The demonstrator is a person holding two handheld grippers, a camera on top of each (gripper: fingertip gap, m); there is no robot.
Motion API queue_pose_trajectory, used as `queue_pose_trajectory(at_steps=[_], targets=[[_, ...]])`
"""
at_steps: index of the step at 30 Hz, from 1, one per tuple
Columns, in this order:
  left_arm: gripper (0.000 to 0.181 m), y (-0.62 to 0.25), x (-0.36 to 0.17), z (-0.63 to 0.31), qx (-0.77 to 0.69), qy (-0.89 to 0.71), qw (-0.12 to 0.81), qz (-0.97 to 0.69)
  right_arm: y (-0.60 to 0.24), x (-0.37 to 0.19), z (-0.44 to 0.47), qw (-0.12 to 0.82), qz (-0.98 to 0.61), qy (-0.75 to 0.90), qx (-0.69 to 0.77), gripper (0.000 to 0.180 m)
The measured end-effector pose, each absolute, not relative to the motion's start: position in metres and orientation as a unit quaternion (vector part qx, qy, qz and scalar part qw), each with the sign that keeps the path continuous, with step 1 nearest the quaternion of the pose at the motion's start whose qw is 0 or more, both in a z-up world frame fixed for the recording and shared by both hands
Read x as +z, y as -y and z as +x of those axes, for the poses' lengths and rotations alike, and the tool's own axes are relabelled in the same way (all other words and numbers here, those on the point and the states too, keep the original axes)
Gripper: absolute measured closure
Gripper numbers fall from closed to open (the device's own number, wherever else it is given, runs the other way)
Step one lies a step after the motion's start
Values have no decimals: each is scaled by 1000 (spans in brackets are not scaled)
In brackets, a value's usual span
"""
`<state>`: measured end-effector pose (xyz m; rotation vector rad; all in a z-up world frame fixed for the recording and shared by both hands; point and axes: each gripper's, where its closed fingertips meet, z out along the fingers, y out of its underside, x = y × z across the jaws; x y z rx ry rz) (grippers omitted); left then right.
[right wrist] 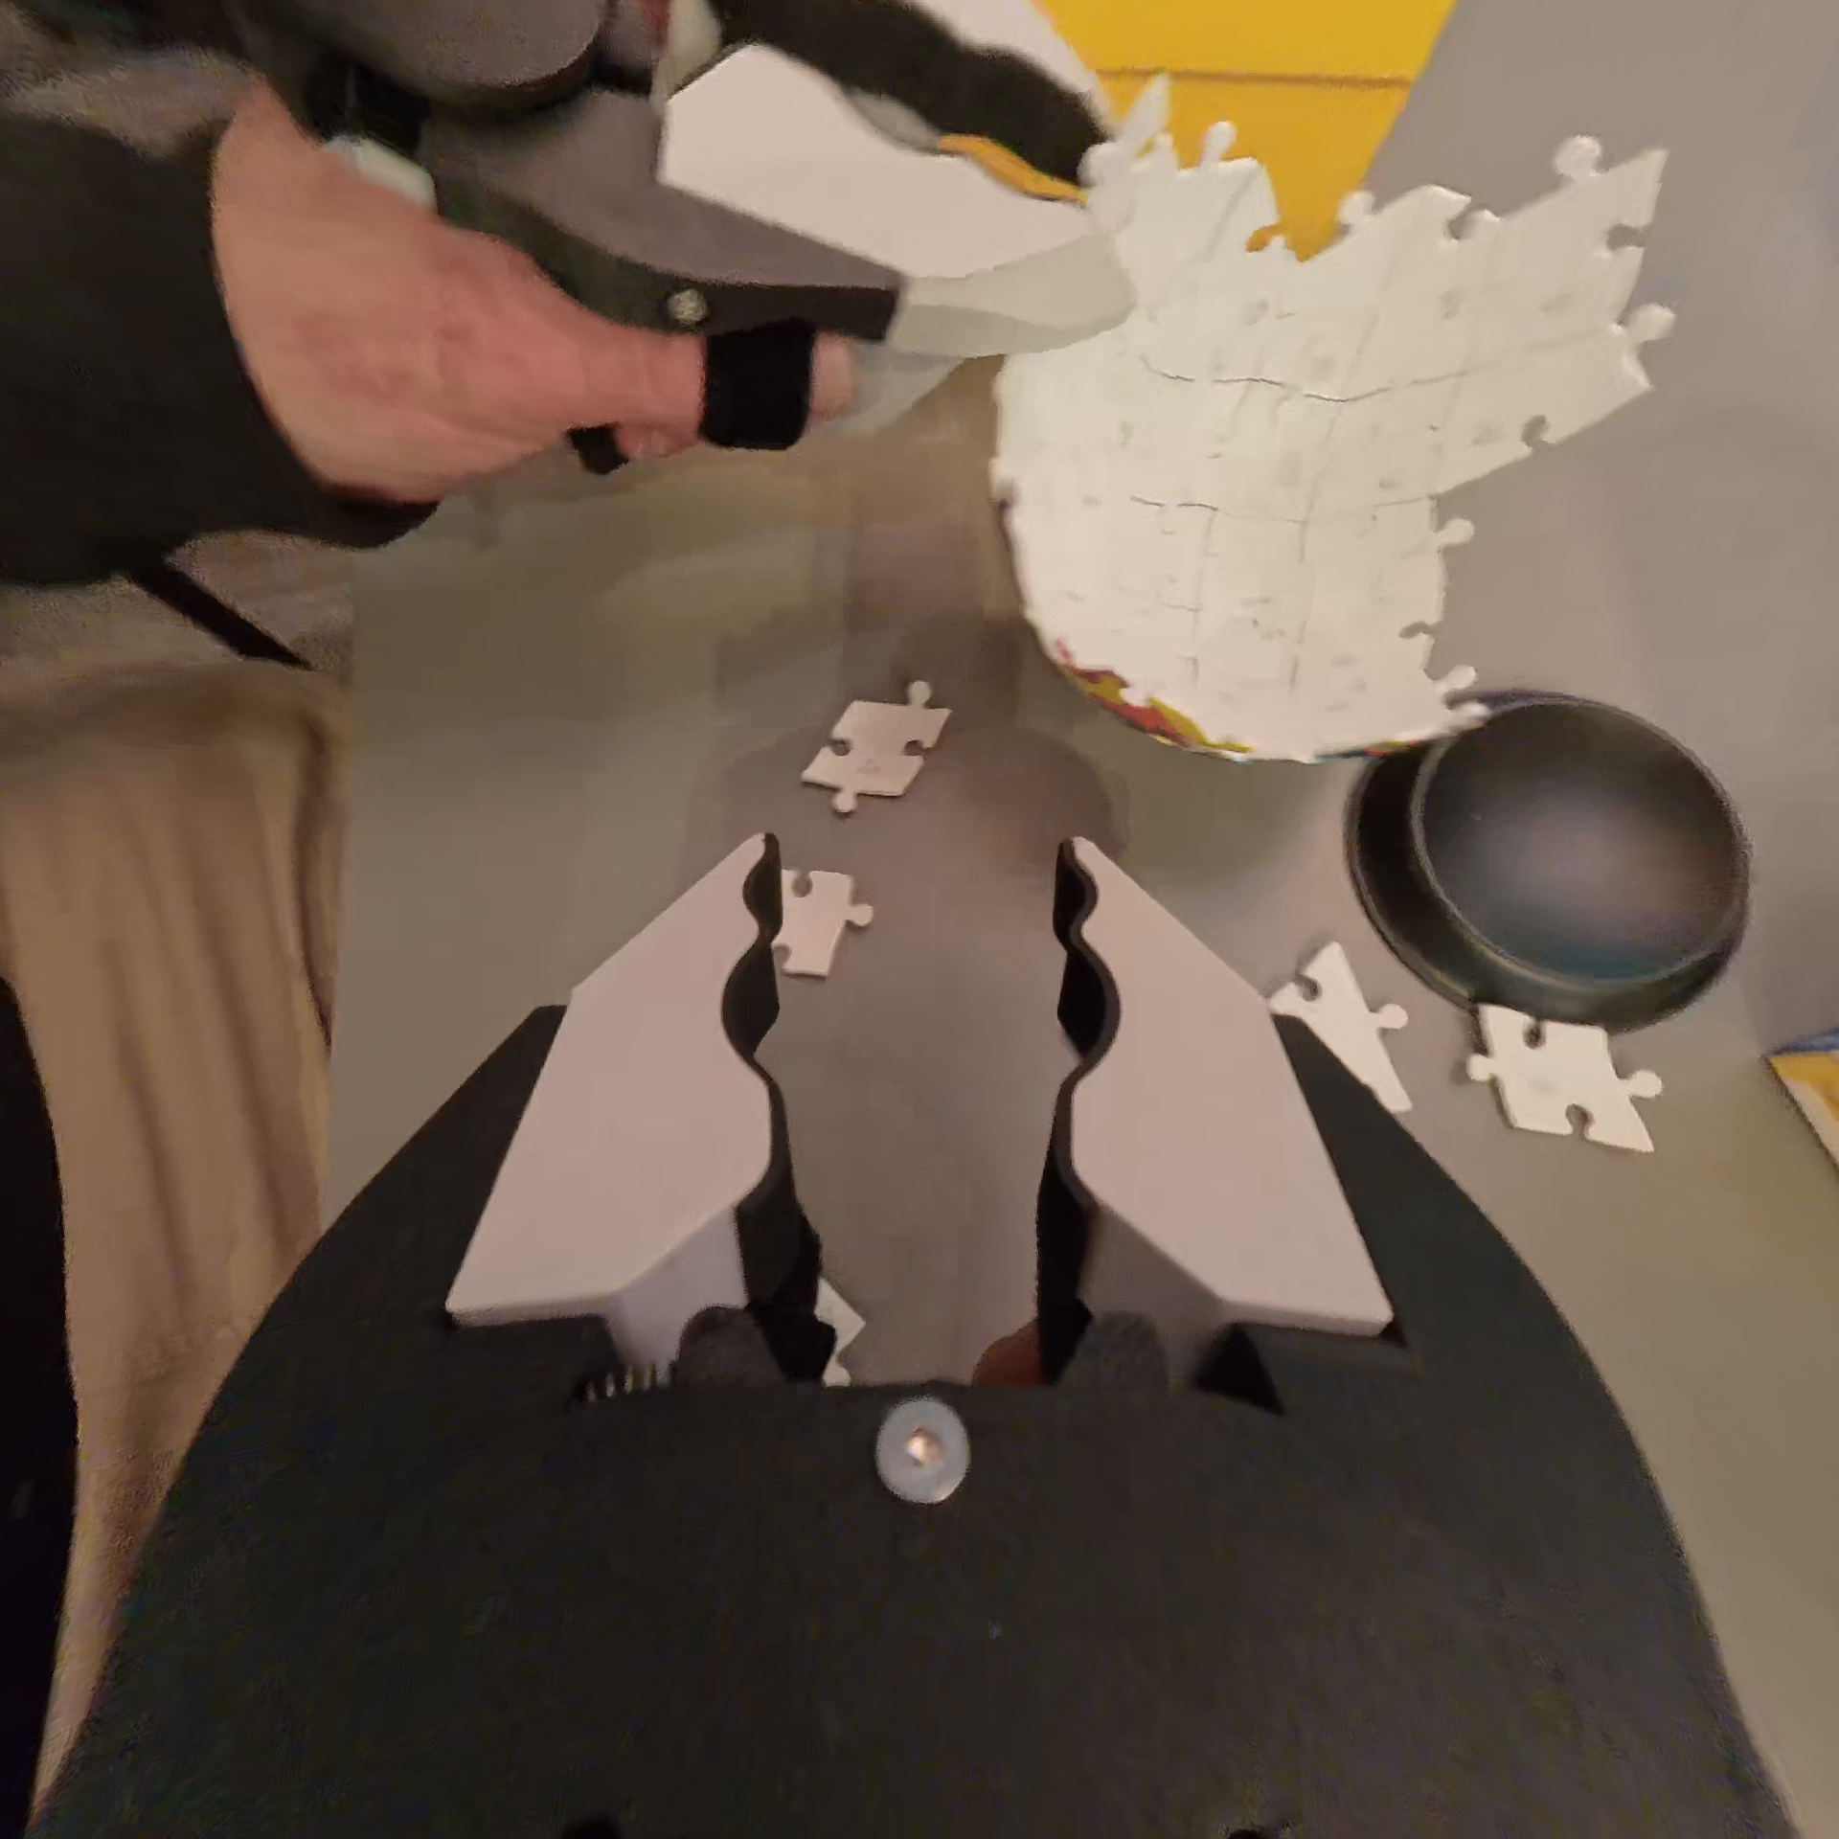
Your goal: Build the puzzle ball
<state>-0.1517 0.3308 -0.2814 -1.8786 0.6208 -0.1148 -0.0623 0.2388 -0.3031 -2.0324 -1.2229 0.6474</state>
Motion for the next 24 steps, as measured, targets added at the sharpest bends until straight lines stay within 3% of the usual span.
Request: queue_pose_trajectory(at_steps=[13, 18, 24], targets=[[154, -317, -292, -144, -38, -288, 522, -802, -306, -293, -46, 303, -850, 212, 377, 124], [154, -311, -293, -139, -24, -306, 525, -794, -321, -304, -41, 304, -866, 201, 341, 134], [153, -308, -294, -137, -29, -309, 520, -796, -328, -318, -41, 310, -873, 197, 321, 163]])
